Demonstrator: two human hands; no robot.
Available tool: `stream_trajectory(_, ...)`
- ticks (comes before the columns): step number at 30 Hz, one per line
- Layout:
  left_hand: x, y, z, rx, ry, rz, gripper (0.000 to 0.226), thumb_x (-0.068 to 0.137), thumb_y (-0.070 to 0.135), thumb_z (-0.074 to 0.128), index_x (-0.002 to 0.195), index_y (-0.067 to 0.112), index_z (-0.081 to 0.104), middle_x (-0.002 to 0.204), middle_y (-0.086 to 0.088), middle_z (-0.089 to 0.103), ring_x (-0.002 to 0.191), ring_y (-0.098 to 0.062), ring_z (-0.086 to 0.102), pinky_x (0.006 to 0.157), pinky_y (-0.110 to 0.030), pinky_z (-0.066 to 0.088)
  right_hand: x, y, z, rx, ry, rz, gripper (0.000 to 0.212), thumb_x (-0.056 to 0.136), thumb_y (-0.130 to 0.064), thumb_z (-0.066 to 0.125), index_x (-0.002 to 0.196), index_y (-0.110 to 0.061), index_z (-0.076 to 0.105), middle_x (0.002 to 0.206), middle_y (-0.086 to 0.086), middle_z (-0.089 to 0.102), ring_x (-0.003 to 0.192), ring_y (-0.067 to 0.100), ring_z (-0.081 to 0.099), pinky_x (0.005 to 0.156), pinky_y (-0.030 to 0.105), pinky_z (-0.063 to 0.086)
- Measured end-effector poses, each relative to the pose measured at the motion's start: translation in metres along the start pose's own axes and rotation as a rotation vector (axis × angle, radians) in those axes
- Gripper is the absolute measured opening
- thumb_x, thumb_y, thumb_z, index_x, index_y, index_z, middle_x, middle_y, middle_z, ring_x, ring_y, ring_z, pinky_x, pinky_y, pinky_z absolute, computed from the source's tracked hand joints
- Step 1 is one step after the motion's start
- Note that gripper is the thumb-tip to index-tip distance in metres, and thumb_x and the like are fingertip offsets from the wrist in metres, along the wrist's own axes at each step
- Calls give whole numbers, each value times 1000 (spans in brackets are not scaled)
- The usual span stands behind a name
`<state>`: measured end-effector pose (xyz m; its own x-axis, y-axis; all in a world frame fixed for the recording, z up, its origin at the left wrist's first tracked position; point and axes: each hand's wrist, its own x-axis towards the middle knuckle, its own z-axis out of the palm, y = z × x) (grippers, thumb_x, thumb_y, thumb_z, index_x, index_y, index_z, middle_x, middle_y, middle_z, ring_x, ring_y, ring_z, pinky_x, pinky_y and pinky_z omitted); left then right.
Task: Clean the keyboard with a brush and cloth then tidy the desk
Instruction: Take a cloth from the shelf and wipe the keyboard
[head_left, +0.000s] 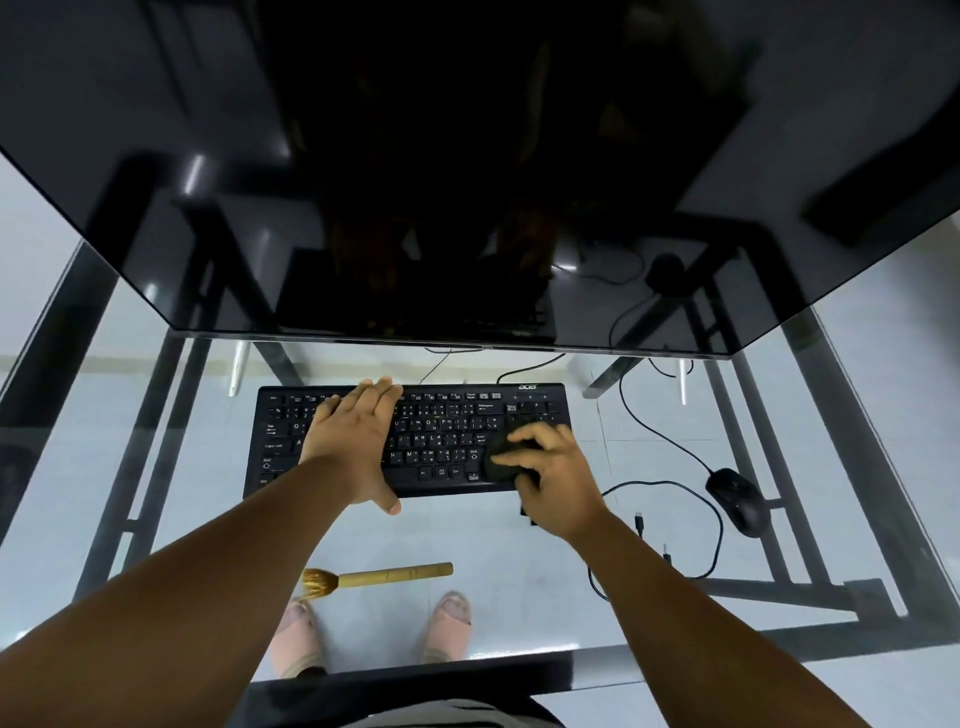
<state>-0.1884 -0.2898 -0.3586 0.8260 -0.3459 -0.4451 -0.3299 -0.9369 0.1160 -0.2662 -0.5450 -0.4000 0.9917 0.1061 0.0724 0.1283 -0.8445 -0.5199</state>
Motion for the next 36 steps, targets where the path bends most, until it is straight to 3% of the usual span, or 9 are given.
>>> stream_trajectory(3,0,0,1,1,3,0,146,46,63,85,153,22,-6,162,6,-4,150,-17,0,120,-41,5,2,-15,8,-27,-83,-45,42,76,0,56,104,-26,76,111,-5,59,95,19,46,82,27,49)
stream_trajectory(9,1,-2,2,-5,3,7,146,46,64,84,153,23,-6,162,6,-4,150,-17,-1,120,-40,6,-4,-10,9,-16,46,76,39,73,-2,56,99,-22,77,106,-4,58,93,21,49,81,29,50)
stream_trajectory(14,1,-2,3,-1,6,8,146,46,65,84,153,23,-6,162,6,-4,150,-17,-1,121,-40,5,4,-28,14,-42,-66,7,38,77,-7,53,102,-24,76,109,-6,56,97,18,46,81,28,50)
stream_trajectory(20,1,-3,3,-2,7,13,146,47,65,83,153,23,-7,162,5,-5,150,-18,0,120,-40,5,-10,16,-10,-69,118,161,38,68,3,58,87,-23,78,101,-4,61,90,21,51,73,33,53)
stream_trajectory(24,1,-3,3,3,0,13,145,47,65,83,153,23,-7,162,6,-5,150,-17,-2,121,-41,5,-7,-9,3,-34,8,-7,42,68,2,54,88,-26,79,107,-4,63,92,21,50,79,27,47)
stream_trajectory(27,1,-4,4,-3,2,10,146,47,65,83,153,23,-7,162,7,-5,150,-16,-2,121,-41,5,-7,-6,0,-42,-92,-89,45,67,6,56,85,-30,78,112,-8,63,100,20,50,82,30,49)
stream_trajectory(31,1,-5,4,-7,-1,7,146,47,64,84,153,23,-8,162,7,-7,150,-16,-3,122,-41,4,-19,23,-17,-81,-30,-46,47,64,11,57,77,-29,77,111,-7,65,100,19,50,81,35,52)
stream_trajectory(36,2,-3,4,-2,-1,3,146,47,64,84,153,24,-8,162,6,-6,150,-16,-2,122,-41,6,-17,6,-9,-89,-59,-99,45,66,7,55,80,-29,78,112,-6,65,101,22,51,85,29,48)
